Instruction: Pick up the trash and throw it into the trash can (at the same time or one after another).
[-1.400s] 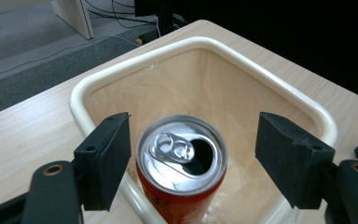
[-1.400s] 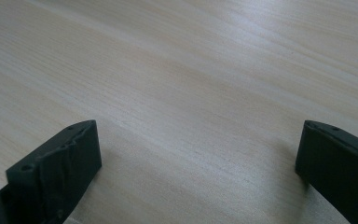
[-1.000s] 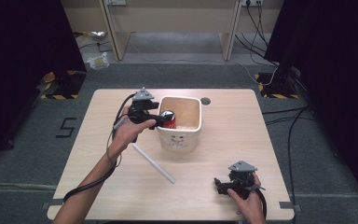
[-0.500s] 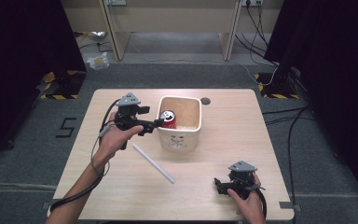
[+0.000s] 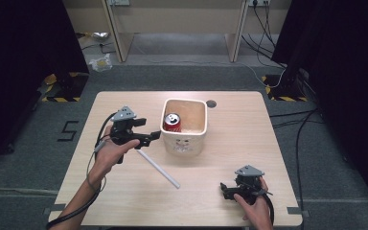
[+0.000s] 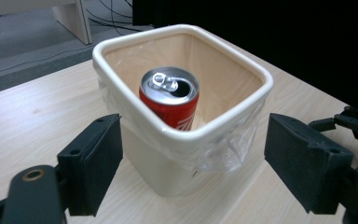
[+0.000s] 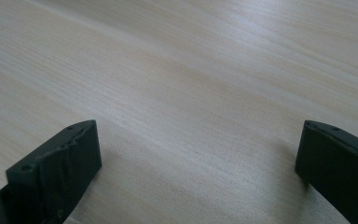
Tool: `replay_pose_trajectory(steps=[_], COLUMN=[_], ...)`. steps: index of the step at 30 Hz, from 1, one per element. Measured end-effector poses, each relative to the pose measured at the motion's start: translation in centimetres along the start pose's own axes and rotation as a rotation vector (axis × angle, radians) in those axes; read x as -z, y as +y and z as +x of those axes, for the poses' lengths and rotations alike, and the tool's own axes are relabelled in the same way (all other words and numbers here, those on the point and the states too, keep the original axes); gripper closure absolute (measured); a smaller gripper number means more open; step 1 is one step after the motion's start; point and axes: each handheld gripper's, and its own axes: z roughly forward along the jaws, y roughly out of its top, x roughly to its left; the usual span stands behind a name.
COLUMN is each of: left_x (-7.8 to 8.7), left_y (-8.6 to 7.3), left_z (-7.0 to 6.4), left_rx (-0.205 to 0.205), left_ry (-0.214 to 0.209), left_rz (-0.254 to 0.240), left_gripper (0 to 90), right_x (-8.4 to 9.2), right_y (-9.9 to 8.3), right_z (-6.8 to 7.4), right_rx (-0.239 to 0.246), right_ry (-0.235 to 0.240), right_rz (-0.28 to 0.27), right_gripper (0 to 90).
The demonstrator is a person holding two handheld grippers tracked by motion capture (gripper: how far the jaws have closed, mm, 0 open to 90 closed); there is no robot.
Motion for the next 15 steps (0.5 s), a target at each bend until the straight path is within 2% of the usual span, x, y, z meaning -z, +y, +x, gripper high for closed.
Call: replay_pose_trajectory(steps=[7,13,15], left_x=[0.3,0.4,0.4], left_y=[-2.3,-4.6,-4.9], left_z=[0.4,1.4,1.5], left_rx=[0.01,0.043,0.049], left_ry=[0.031,0.067,0.072], left_rz=[-0.001,0.014,0.016], left_gripper=[19.3,19.6,19.7], right_x=[0.0,0.0,0.0], right_y=[0.0,0.0,0.0], right_z=[0.0,0.0,0.0], right_rx=[0.0,0.0,0.0], right_ry=[0.001,0.001,0.001], right_rz=[-0.001,-0.001,-0.001], right_gripper=[0.3,0.3,0.3])
